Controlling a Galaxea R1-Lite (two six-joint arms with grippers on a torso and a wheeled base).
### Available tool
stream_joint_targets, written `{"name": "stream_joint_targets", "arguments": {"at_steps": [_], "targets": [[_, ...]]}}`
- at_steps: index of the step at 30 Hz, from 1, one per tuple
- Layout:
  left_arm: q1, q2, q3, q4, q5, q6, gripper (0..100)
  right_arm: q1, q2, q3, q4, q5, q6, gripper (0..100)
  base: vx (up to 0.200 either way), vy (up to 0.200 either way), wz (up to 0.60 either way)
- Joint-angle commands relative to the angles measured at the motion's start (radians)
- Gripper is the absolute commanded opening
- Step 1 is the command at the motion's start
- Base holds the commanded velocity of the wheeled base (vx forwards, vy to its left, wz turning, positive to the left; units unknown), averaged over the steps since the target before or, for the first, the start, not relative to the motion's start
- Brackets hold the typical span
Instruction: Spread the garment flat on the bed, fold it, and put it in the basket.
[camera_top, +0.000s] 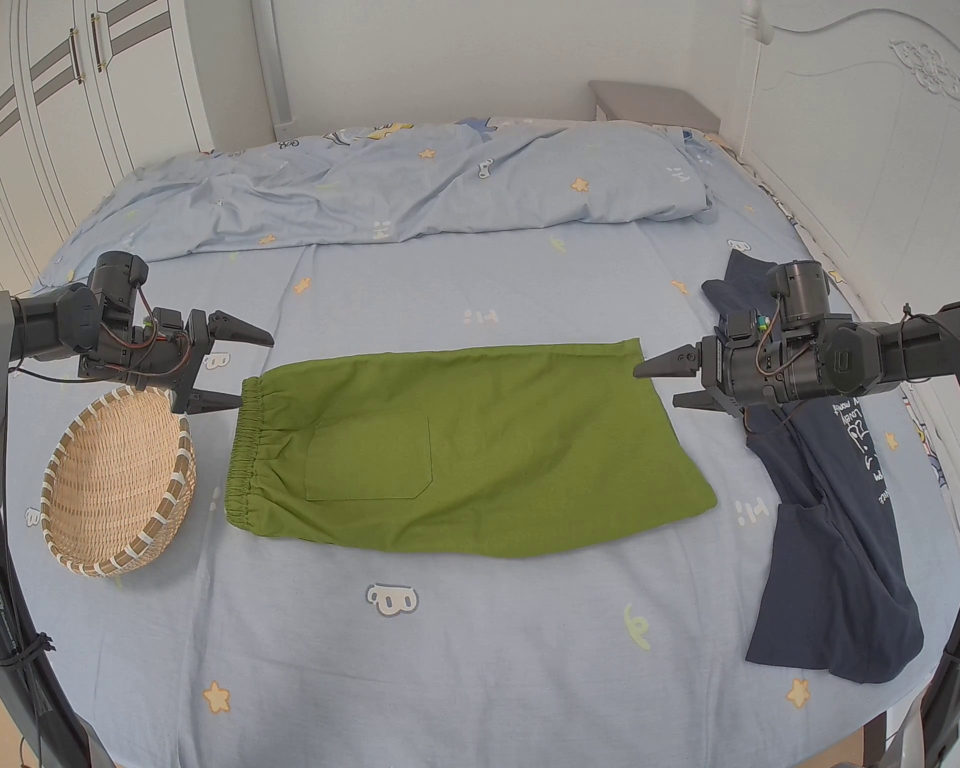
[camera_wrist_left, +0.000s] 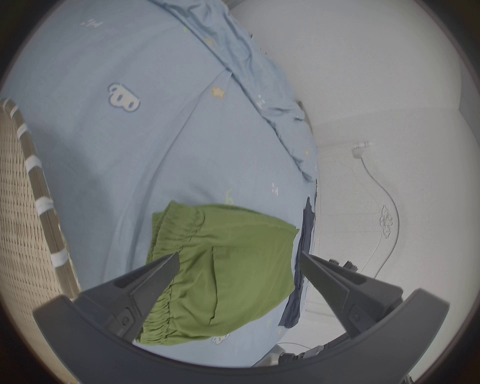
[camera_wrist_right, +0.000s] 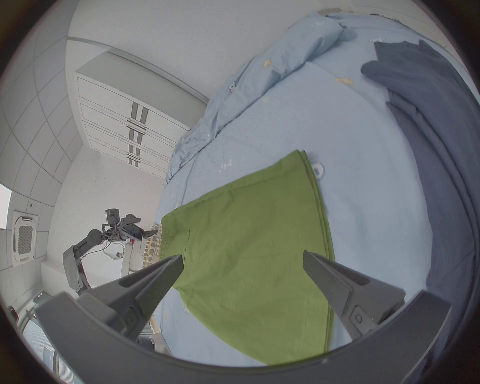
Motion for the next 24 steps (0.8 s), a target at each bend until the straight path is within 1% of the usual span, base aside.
{"name": "stream_joint_targets", "arguments": {"at_steps": [1,3,7,8,10,15,17,18,19,24], "targets": [[0.001,-0.006,0.051,-0.078,0.006,-0.049,100,-0.001,-0.098,0.112,-0.016,-0.001,0.0,100,0.0,0.0,0.0],[0.012,-0.021,0.133,-0.093,-0.003,-0.018,100,-0.001,-0.156,0.19,-0.044,-0.003,0.008,100,0.0,0.0,0.0],[0.023,-0.089,0.25,-0.098,0.006,0.135,100,-0.004,-0.265,0.321,-0.065,-0.001,0.016,100,0.0,0.0,0.0],[0.029,-0.095,0.271,-0.098,0.004,0.156,100,-0.003,-0.283,0.342,-0.07,-0.001,0.014,100,0.0,0.0,0.0],[0.037,-0.104,0.304,-0.104,0.006,0.172,100,-0.004,-0.308,0.372,-0.088,-0.004,0.009,100,0.0,0.0,0.0],[0.027,-0.106,0.351,-0.136,0.016,0.178,100,-0.012,-0.335,0.379,-0.091,-0.004,0.016,100,0.0,0.0,0.0],[0.026,-0.101,0.385,-0.199,0.043,0.192,100,-0.017,-0.338,0.393,-0.091,-0.004,0.016,100,0.0,0.0,0.0],[0.026,-0.101,0.386,-0.202,0.044,0.192,100,-0.018,-0.338,0.395,-0.093,-0.004,0.016,100,0.0,0.0,0.0],[0.023,-0.099,0.406,-0.239,0.067,0.199,100,-0.018,-0.338,0.399,-0.093,-0.006,0.016,100,0.0,0.0,0.0],[0.006,-0.089,0.422,-0.268,0.082,0.204,100,-0.017,-0.337,0.399,-0.093,-0.006,0.016,100,0.0,0.0,0.0]]}}
